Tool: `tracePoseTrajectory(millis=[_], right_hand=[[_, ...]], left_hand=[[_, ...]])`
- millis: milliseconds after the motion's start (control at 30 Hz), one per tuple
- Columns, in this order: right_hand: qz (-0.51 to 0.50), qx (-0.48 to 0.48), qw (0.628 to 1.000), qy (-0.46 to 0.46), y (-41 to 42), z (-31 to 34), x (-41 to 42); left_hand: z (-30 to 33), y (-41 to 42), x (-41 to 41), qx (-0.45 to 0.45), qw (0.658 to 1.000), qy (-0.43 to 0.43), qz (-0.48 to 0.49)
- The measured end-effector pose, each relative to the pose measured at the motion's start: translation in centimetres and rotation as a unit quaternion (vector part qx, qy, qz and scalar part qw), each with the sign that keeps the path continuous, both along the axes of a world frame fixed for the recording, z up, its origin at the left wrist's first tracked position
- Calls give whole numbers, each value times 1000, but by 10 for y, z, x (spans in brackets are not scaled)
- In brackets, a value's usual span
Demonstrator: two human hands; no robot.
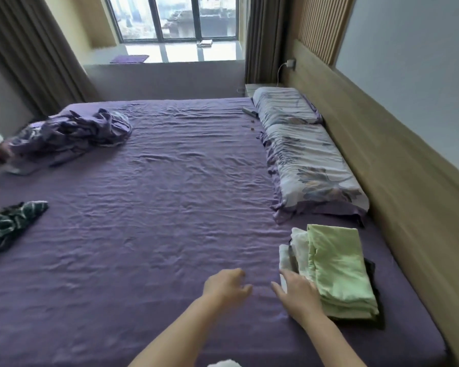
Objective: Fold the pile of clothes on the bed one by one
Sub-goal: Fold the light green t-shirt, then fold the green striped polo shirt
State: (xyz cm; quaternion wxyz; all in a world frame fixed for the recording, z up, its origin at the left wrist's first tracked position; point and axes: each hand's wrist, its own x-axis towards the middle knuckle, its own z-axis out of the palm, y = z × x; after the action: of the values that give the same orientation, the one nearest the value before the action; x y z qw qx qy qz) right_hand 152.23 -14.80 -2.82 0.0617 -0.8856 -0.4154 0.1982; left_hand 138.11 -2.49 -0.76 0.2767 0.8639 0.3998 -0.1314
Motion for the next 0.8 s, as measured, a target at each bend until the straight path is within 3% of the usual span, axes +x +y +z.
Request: tracePoseTrajectory(millis=[333, 500, 800], right_hand=[[196, 78, 977, -26, 111, 32, -276], [300, 69, 951, -14, 153, 32, -401], [409, 25, 912, 31, 237, 16, -530]], left_hand=[[40, 54, -306, 76, 982, -61, 160], [44, 57, -445, 40, 960, -56, 272], [14, 83, -584, -14, 912, -39, 408]])
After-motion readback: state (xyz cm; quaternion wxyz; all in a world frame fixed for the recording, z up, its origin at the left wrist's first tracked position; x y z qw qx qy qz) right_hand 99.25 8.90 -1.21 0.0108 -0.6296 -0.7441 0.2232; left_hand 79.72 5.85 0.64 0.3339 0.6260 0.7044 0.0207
